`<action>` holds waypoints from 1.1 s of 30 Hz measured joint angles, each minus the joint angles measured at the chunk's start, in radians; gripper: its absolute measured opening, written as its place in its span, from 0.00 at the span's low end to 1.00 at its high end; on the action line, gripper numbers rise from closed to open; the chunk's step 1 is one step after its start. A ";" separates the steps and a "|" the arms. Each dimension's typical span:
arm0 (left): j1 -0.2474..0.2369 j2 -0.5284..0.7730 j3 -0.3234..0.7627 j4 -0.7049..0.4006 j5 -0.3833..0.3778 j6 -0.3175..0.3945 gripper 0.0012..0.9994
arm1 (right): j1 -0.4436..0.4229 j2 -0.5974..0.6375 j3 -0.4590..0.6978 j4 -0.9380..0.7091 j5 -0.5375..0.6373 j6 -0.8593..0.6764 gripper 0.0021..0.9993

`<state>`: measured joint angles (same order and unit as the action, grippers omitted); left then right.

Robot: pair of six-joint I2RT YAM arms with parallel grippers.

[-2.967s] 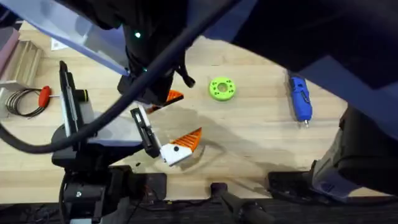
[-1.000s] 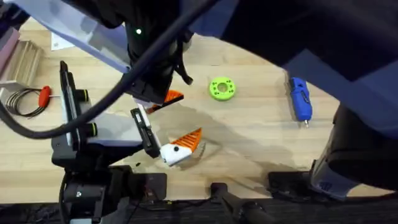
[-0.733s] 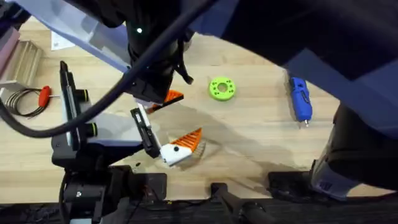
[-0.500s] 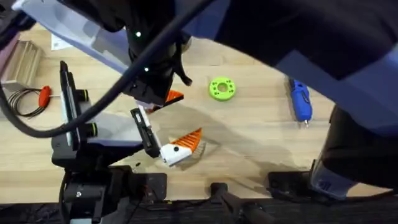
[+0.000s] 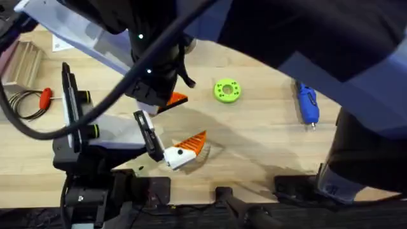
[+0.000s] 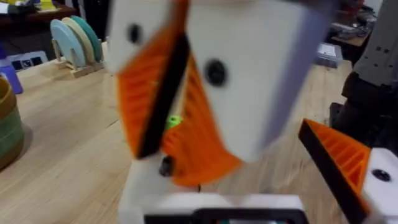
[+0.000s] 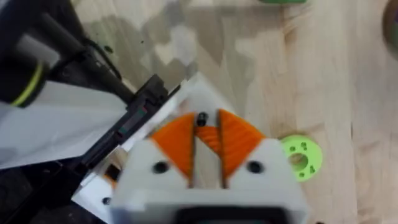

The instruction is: Pick up the gripper from the table and insert it into the empty holder that is missing its gripper. Then pick up a screw, insert it into the mounting hole, and use the screwdriver to tighten it. Finally, clean up the table by picking up the vegetable and placing it into the bucket.

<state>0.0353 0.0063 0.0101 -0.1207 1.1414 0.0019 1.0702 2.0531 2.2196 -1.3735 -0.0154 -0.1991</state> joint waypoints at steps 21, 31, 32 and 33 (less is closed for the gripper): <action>0.000 0.000 0.000 0.000 0.004 0.014 0.99 | -0.014 -0.198 -0.106 0.119 0.147 0.149 0.95; 0.000 0.000 0.000 0.000 0.004 0.015 0.99 | -0.191 -0.511 -0.608 0.311 0.151 0.333 0.95; 0.000 0.000 0.000 0.000 0.004 0.015 0.99 | -0.223 -0.550 -0.653 0.321 0.152 0.355 0.95; 0.000 0.000 0.000 0.000 0.004 0.016 0.99 | -0.256 -0.587 -0.696 0.334 0.154 0.375 0.95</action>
<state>0.0353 0.0063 0.0101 -0.1207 1.1450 0.0175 0.8145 1.4657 1.5232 -1.0391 0.1383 0.1762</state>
